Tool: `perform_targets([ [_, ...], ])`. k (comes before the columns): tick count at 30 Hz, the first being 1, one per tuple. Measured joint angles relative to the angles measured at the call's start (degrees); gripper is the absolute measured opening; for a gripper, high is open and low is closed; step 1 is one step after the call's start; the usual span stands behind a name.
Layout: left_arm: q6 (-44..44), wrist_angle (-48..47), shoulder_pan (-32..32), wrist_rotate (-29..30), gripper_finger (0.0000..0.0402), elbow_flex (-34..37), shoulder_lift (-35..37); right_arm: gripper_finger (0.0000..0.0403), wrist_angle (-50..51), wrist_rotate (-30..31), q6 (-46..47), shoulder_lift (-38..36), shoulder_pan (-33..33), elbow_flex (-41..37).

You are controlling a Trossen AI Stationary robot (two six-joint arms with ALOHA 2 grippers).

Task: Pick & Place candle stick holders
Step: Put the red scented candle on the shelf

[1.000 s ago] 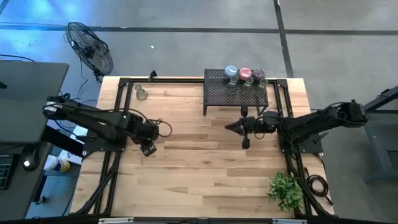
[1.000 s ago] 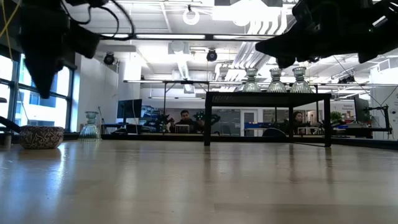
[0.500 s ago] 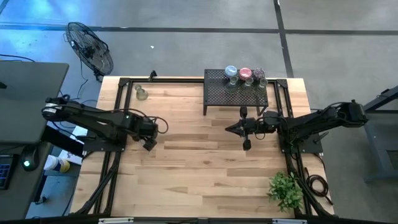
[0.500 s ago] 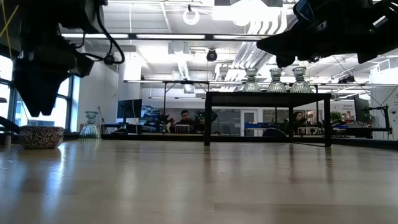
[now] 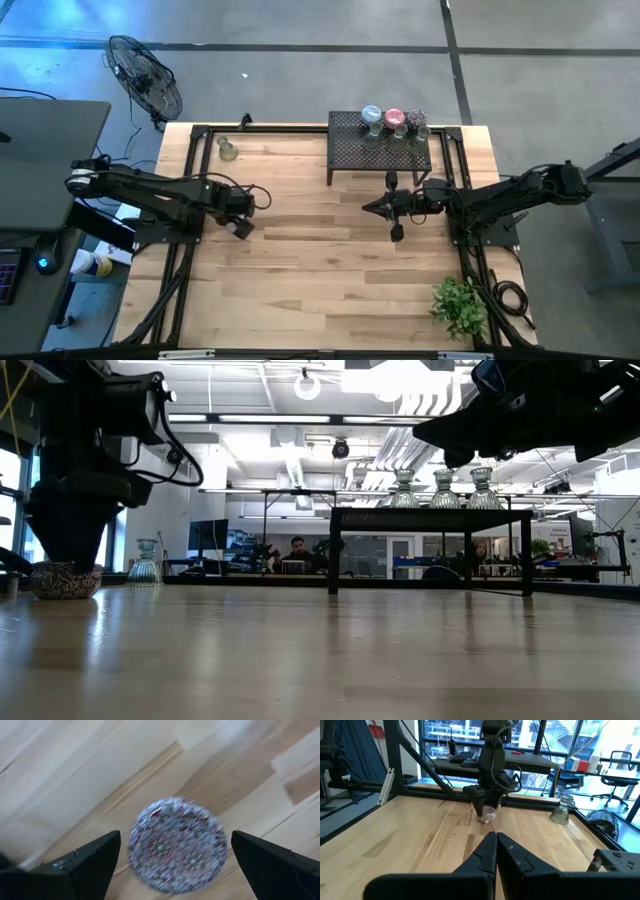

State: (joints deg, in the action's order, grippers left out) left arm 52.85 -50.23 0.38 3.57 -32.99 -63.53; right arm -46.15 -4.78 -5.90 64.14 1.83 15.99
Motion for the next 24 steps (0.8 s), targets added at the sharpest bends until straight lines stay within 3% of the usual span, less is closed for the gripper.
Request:
perform_targets([
  [9, -0.54, 3.22, 0.00, -1.77, 0.0367, 1.42, -3.75, 0.0002, 0.44, 0.04, -0.14, 0.02, 0.00, 0.00],
  [16, -1.97, 2.90, 0.00, -3.76, 0.0286, 1.10, -5.75, 0.0002, 0.66, 0.09, -0.45, 0.02, 0.02, 0.02],
  [24, -7.52, -3.75, 0.00, -2.75, 0.0285, -8.72, -5.81, 0.0002, 0.87, 0.41, -0.57, 0.02, 0.02, 0.02],
])
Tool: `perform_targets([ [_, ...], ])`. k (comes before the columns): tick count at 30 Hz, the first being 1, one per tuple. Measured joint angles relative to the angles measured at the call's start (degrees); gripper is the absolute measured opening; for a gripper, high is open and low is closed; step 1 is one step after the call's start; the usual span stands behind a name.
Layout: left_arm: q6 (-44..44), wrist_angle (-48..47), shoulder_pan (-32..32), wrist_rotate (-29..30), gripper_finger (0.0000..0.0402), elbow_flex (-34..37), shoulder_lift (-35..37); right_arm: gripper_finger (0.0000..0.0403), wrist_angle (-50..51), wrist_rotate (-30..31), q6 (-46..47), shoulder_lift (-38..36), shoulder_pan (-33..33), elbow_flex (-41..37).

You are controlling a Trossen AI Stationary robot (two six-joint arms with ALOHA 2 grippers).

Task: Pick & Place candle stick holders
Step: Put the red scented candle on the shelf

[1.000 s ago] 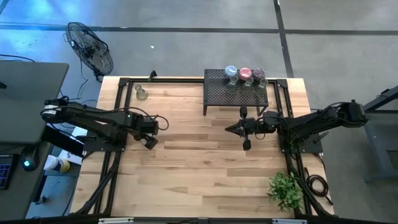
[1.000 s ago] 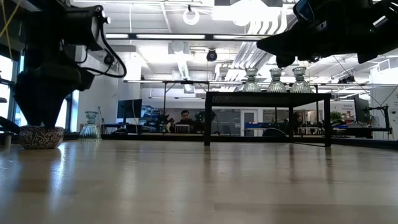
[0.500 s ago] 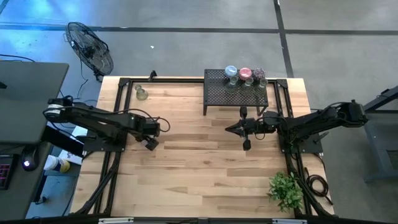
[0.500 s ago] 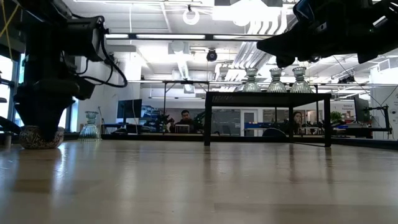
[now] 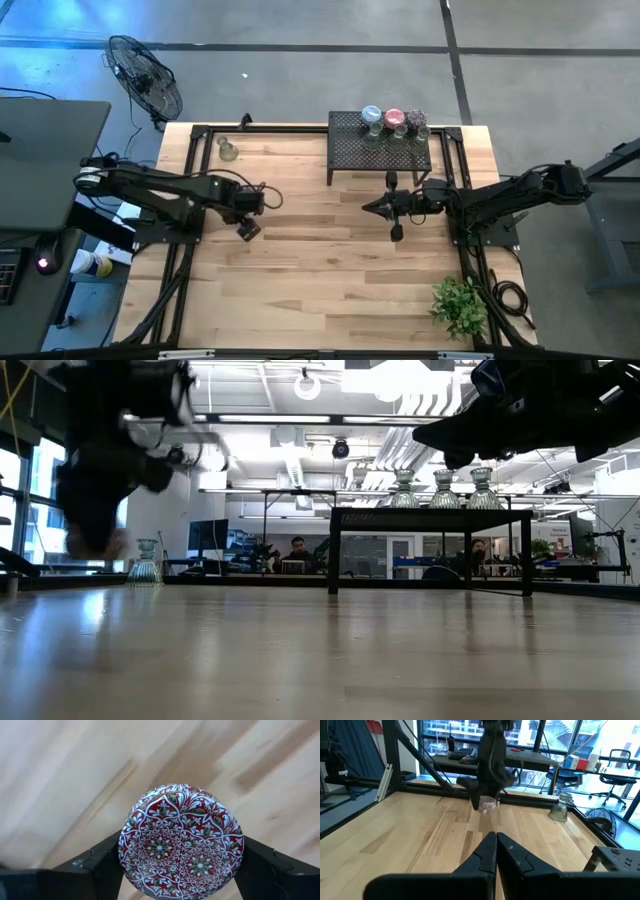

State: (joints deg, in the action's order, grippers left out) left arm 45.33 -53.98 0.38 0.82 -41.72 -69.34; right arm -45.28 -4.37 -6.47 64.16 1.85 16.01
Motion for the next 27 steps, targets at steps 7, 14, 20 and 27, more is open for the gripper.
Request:
perform_targets([
  [7, -5.13, -1.88, -3.97, 4.56, 0.0285, -13.54, -0.42, 0.0001, 0.00, 0.12, 0.00, 0.00, 0.00, 0.00],
  [14, -18.11, -4.03, -18.98, 2.85, 0.0285, -28.81, -7.53, 0.0001, 0.04, 0.12, 0.14, 0.00, 0.00, 0.02],
  [20, -32.80, -5.44, -26.77, 2.49, 0.0285, -47.07, -21.92, 0.0002, 0.22, 1.13, 0.16, 0.00, 0.00, 0.02],
  [27, -41.57, -6.57, -29.73, 1.14, 0.0285, -69.04, -38.67, 0.0002, 0.26, 1.14, 0.19, 0.00, 0.00, 0.02],
])
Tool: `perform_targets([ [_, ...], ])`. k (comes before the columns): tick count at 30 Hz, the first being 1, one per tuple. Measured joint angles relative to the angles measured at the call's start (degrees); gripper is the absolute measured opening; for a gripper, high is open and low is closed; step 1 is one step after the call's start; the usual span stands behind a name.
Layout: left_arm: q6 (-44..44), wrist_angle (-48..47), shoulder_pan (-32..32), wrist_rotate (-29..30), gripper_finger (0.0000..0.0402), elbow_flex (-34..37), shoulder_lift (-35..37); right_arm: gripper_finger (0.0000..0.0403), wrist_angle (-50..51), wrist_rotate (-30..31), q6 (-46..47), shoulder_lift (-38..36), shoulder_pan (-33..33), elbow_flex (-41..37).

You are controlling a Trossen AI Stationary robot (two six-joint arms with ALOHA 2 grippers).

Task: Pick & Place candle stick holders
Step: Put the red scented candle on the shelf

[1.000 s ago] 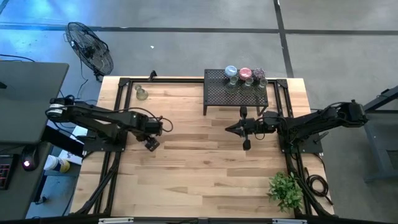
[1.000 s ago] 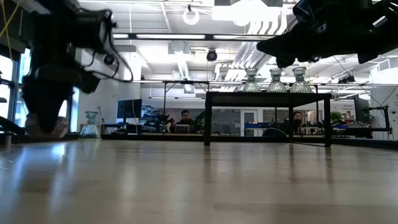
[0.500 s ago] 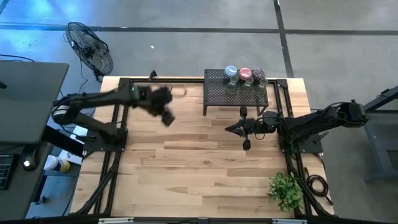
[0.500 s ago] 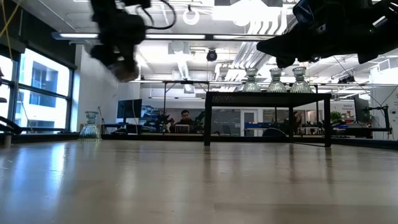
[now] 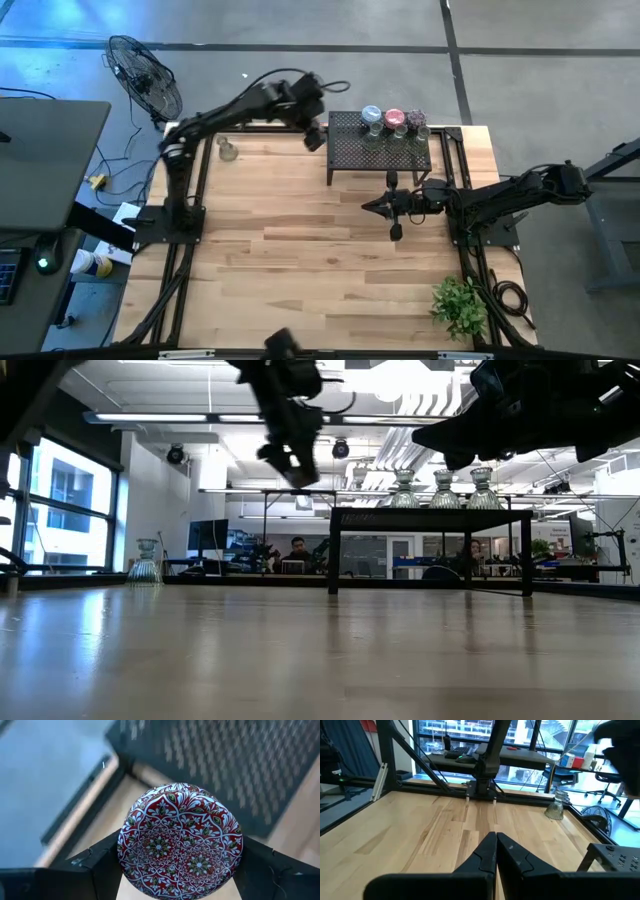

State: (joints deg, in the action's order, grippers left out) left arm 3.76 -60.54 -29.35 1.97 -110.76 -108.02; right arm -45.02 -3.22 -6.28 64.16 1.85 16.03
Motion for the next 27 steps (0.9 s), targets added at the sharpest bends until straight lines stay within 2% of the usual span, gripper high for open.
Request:
perform_targets([
  [5, -3.91, 0.68, 0.14, -0.10, 0.0285, -13.02, -8.57, 0.0002, 0.03, 0.02, -0.13, 0.00, 0.00, 0.00],
  [9, -4.95, 1.28, 0.14, 0.10, 0.0285, -18.95, -13.28, 0.0001, 0.15, 0.02, -0.04, 0.00, 0.00, 0.00],
  [17, -4.79, 7.09, 0.10, 1.65, 0.0285, -19.85, -17.61, 0.0001, 0.16, 0.00, -0.04, 0.00, 0.00, 0.00],
  [27, -3.97, 9.56, 0.10, 1.65, 0.0285, -19.82, -18.74, 0.0002, 0.15, -0.02, -0.06, 0.00, 0.00, 0.00],
])
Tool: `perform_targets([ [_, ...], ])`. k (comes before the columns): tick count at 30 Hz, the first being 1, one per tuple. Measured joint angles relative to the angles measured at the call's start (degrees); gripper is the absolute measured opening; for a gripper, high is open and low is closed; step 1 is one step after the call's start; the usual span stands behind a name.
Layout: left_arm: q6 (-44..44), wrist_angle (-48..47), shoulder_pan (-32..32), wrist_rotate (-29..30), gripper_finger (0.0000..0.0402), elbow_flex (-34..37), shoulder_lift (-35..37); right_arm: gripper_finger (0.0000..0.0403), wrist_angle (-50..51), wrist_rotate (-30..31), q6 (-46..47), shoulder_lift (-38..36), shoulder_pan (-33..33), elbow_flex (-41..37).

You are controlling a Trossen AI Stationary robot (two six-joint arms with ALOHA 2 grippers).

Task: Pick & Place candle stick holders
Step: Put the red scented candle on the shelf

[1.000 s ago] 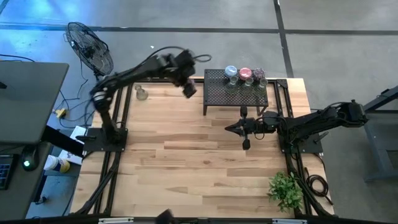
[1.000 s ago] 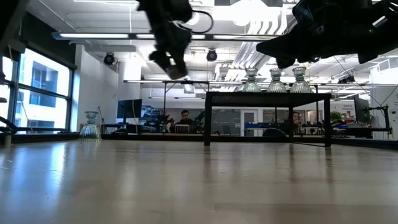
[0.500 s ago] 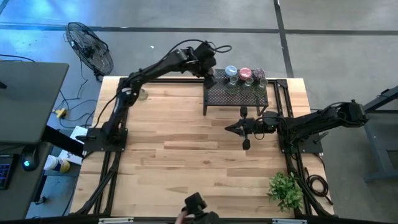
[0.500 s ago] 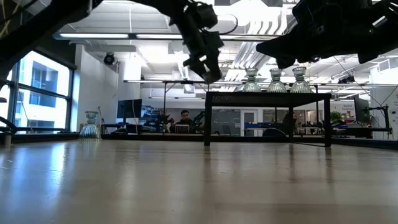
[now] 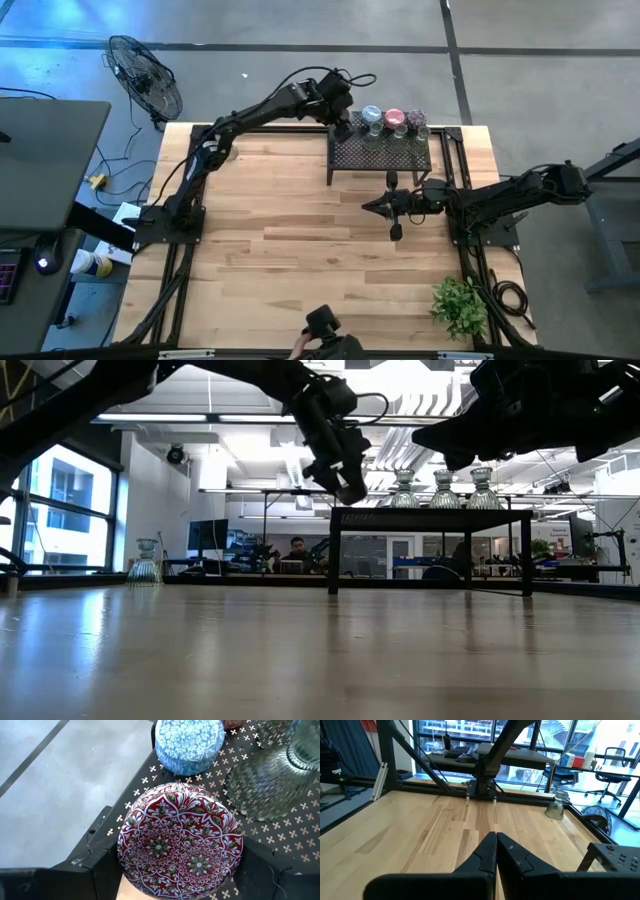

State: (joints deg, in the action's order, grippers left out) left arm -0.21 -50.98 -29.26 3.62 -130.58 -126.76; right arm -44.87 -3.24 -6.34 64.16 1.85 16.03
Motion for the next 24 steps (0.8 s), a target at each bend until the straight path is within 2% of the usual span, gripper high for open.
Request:
perform_targets([
  [16, 0.59, 1.64, -0.78, -0.42, 0.0286, -0.02, -3.00, 0.0001, -0.04, 0.01, -0.07, 0.00, 0.00, 0.00],
  [24, 0.46, 1.82, -0.74, -0.48, 0.0343, 0.07, -3.17, 0.0001, -0.04, 0.02, -0.11, 0.00, 0.00, 0.00],
])
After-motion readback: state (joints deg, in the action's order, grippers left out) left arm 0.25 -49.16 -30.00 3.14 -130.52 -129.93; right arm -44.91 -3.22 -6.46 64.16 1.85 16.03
